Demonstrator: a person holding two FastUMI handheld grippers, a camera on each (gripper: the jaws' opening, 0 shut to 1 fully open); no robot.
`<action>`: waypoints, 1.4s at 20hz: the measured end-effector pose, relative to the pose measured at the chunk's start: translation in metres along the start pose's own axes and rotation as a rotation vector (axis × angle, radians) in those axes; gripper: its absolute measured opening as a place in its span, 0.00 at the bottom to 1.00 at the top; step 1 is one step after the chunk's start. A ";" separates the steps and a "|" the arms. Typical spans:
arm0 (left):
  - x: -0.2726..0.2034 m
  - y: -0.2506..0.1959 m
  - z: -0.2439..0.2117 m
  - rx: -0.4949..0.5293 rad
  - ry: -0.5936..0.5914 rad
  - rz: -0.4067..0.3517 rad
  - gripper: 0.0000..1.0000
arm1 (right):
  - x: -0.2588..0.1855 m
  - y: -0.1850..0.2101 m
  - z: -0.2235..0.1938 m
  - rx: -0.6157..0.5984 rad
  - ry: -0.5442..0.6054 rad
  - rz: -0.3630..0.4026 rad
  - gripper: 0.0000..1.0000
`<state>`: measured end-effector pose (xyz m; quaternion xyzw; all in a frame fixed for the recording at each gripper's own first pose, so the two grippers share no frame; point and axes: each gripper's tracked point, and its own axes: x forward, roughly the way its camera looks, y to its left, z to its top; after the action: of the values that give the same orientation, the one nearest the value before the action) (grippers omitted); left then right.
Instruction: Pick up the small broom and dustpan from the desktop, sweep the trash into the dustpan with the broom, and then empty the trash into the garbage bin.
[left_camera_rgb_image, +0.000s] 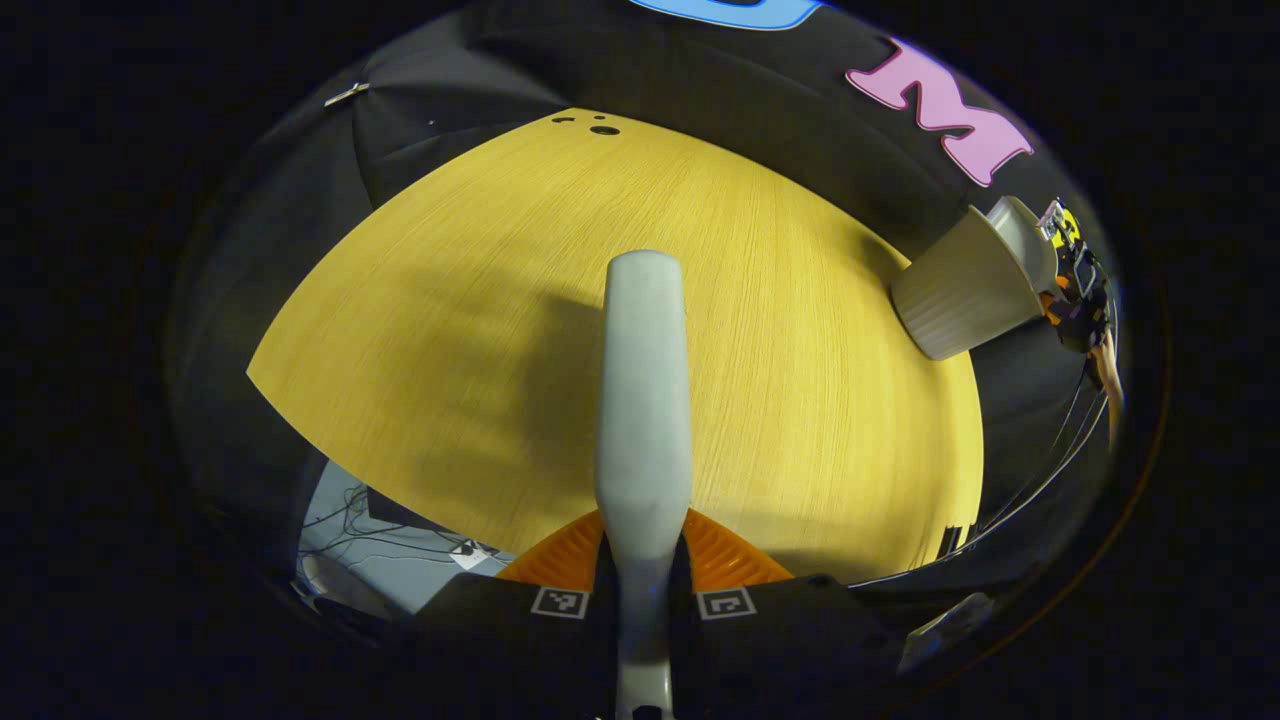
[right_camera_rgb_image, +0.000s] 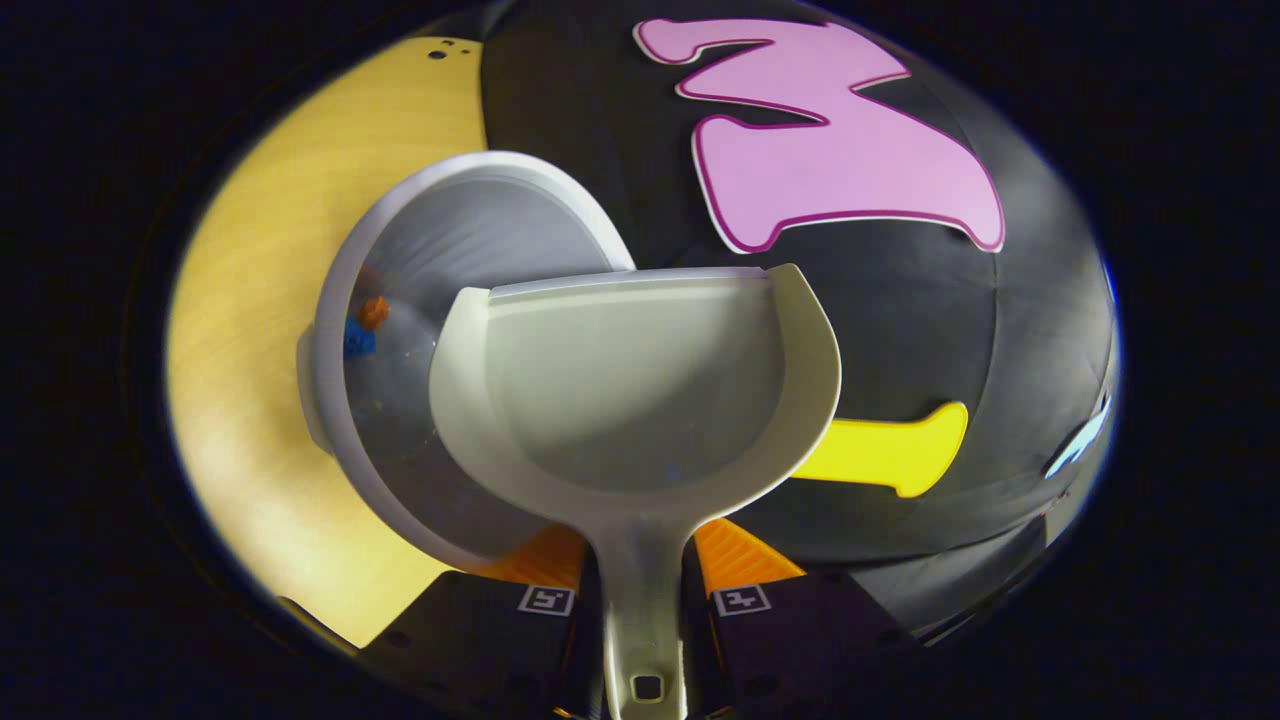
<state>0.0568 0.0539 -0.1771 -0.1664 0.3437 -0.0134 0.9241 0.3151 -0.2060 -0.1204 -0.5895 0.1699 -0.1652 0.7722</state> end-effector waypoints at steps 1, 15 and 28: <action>-0.001 0.001 0.001 0.007 0.000 0.006 0.27 | -0.005 -0.003 0.004 0.036 -0.005 -0.001 0.35; -0.037 0.003 0.009 0.204 -0.008 0.016 0.25 | -0.126 -0.040 0.061 0.605 -0.141 0.059 0.35; -0.018 0.000 0.029 0.324 -0.022 0.000 0.25 | -0.260 0.109 0.136 0.944 -0.161 0.472 0.35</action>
<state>0.0614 0.0656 -0.1451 -0.0155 0.3270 -0.0669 0.9425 0.1522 0.0563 -0.1750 -0.1344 0.1454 0.0001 0.9802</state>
